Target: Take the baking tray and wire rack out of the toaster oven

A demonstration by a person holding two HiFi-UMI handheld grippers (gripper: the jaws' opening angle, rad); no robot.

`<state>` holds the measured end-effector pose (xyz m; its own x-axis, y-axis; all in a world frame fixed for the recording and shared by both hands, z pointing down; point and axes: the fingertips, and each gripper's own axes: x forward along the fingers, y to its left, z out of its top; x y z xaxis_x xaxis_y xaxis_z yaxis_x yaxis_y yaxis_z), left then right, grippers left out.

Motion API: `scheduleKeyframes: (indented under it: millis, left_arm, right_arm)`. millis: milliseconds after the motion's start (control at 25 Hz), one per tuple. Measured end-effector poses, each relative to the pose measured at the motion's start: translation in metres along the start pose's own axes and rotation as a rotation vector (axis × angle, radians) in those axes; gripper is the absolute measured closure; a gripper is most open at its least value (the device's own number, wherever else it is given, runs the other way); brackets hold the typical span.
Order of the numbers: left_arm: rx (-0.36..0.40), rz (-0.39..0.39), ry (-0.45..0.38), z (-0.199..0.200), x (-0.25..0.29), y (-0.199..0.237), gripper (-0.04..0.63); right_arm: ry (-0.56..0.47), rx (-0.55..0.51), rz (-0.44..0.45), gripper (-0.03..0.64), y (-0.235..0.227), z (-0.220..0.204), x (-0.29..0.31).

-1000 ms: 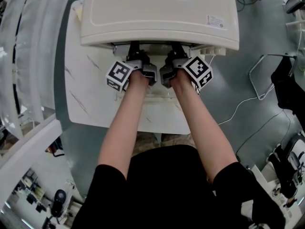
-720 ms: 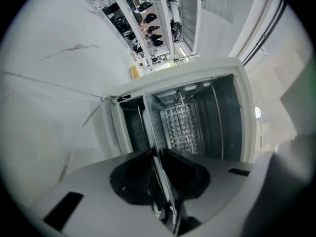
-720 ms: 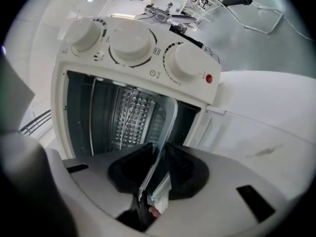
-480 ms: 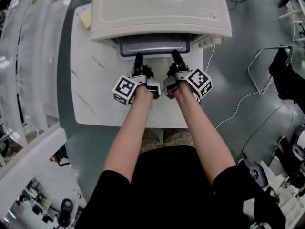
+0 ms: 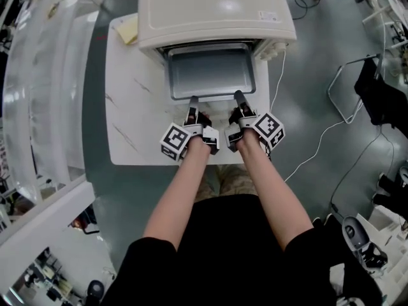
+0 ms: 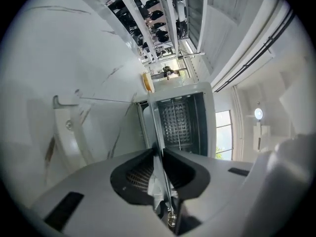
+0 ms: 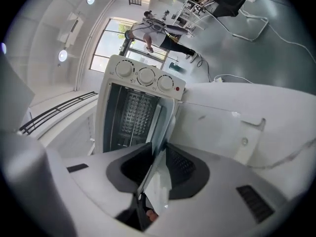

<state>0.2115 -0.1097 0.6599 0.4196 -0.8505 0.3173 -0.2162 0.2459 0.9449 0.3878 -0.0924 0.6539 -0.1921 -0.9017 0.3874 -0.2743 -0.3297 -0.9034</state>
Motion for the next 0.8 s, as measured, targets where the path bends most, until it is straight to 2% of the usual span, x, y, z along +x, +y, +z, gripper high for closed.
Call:
scheduleKeyframes:
  millis: [440,800]
  left_arm:
    - [-0.005,-0.041,0.049,-0.010,-0.074,-0.002,0.525]
    - [0.032,-0.064,0.050,0.020,-0.137,0.002,0.526]
  right_arm:
    - [0.003,-0.053,0.018,0.502,0.009,-0.034,-0.064]
    - [0.062,-0.103,0.049,0.503,0.032,-0.088,-0.087]
